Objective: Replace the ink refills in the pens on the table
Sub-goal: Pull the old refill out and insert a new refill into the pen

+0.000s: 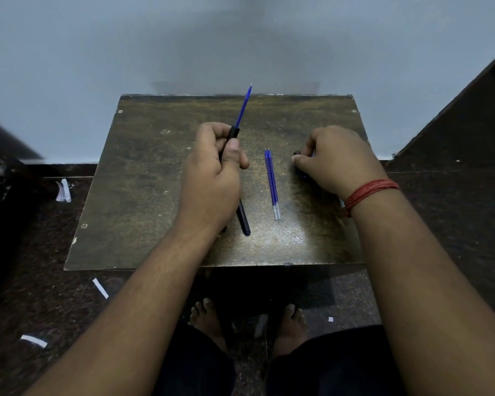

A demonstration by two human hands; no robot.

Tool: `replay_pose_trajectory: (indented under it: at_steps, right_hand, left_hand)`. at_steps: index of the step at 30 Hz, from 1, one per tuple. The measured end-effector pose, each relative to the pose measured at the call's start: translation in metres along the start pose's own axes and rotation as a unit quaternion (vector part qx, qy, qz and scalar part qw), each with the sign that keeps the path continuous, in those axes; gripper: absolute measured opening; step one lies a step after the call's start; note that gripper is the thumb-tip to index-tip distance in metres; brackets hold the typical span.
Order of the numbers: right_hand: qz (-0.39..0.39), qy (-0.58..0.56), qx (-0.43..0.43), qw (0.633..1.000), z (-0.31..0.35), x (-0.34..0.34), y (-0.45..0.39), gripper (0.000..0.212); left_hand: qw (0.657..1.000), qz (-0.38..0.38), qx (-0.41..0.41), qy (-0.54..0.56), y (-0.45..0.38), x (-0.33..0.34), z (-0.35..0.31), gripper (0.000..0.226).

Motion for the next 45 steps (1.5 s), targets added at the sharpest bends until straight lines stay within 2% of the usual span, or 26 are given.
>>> replay_pose_trajectory:
  at_steps: [4,12,14,16,18,21,22,24,30,39,45]
  right_hand:
    - [-0.059,0.005,0.015,0.998,-0.005,-0.01,0.001,0.023]
    - [-0.014,-0.017,0.058,0.998,-0.008,0.0,0.001,0.014]
    - [-0.039,-0.033,0.059,0.997,-0.008,-0.005,0.001,0.016]
    - [-0.103,-0.102,0.044,0.988,-0.008,-0.018,0.001,0.016]
    - [-0.164,-0.262,0.019,0.951,-0.004,-0.033,0.003,0.013]
    - [-0.235,-0.528,-0.008,0.816,0.0,-0.047,0.008,0.006]
    - [-0.248,-0.58,-0.008,0.776,-0.001,-0.047,0.008,0.005]
    - [-0.262,-0.62,-0.008,0.74,-0.001,-0.045,0.01,0.004]
    - [-0.279,-0.598,-0.041,0.75,0.004,-0.044,0.01,0.007]
    - [-0.252,-0.564,-0.062,0.784,0.01,-0.039,0.006,0.008]
    - [-0.232,-0.57,-0.065,0.785,0.013,-0.034,0.005,0.007]
  left_hand:
    - [1.0,0.002,-0.002,-0.001,-0.001,-0.001,0.001,0.007]
    - [1.0,0.014,-0.003,-0.001,0.0,0.002,0.001,0.008]
    - [1.0,0.017,-0.006,0.004,0.0,0.002,0.0,0.008]
    - [1.0,0.021,-0.007,0.004,0.0,0.003,0.001,0.007]
    - [1.0,0.027,-0.003,-0.001,0.0,0.004,0.001,0.007]
    - [0.999,0.038,-0.002,-0.008,0.001,0.007,0.002,0.007]
    - [0.999,0.044,-0.002,-0.01,0.002,0.008,0.002,0.007]
    - [0.998,0.06,0.0,-0.016,0.003,0.011,0.002,0.007]
    - [0.995,0.09,0.011,-0.035,0.005,0.015,-0.002,0.01]
    - [0.994,0.102,0.013,-0.033,0.005,0.018,0.0,0.008]
    - [0.994,0.098,0.014,-0.035,0.004,0.017,-0.001,0.008]
Point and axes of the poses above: each hand's wrist, its own y-axis away from the middle knuckle, its own x-axis out of the palm, z = x × y, the point moved 6 cm from there along -y, towards the middle knuckle, and after that the axes turned 3 degrees about -x, right-handed, at the moved point
